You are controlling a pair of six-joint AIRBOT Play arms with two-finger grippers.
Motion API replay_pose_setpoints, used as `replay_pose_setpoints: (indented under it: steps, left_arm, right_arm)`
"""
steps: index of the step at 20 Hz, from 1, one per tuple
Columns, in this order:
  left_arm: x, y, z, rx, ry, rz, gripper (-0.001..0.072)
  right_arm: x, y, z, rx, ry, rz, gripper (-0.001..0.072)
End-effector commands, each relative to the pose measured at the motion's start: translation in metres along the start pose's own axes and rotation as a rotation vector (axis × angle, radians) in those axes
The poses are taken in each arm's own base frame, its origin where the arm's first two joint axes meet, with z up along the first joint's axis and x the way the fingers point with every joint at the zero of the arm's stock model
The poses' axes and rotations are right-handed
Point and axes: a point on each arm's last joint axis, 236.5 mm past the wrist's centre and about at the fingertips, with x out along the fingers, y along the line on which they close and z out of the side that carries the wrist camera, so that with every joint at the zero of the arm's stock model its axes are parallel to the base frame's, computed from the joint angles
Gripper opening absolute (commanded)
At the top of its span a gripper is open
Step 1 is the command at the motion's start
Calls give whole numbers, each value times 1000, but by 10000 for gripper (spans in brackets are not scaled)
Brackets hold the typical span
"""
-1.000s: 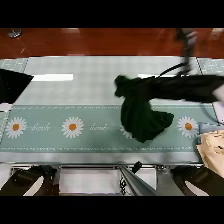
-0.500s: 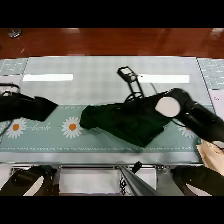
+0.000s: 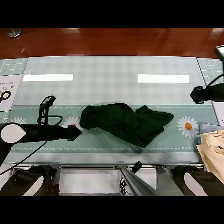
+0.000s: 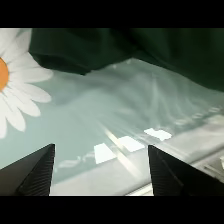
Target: Fold the shirts.
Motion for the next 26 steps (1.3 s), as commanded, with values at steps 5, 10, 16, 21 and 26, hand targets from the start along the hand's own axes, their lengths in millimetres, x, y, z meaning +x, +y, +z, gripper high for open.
replay_pose_setpoints:
  steps: [5,10,16,21,26]
  left_arm:
    - [41,44,45,-4,-144,82,704]
    - [89,55,35,9,1,55,705]
    - [101,30,80,2,-72,-52,479]
    - [95,12,76,6,-24,-118,26]
    - [61,-15,86,88,-94,-169,24]
  right_arm:
    - [10,-11,12,239,-56,218,546]
    - [14,-12,12,243,-49,218,546]
    - [14,-13,11,242,-47,215,543]
    - [17,-22,-2,229,2,170,535]
    - [31,-41,-67,222,223,78,479]
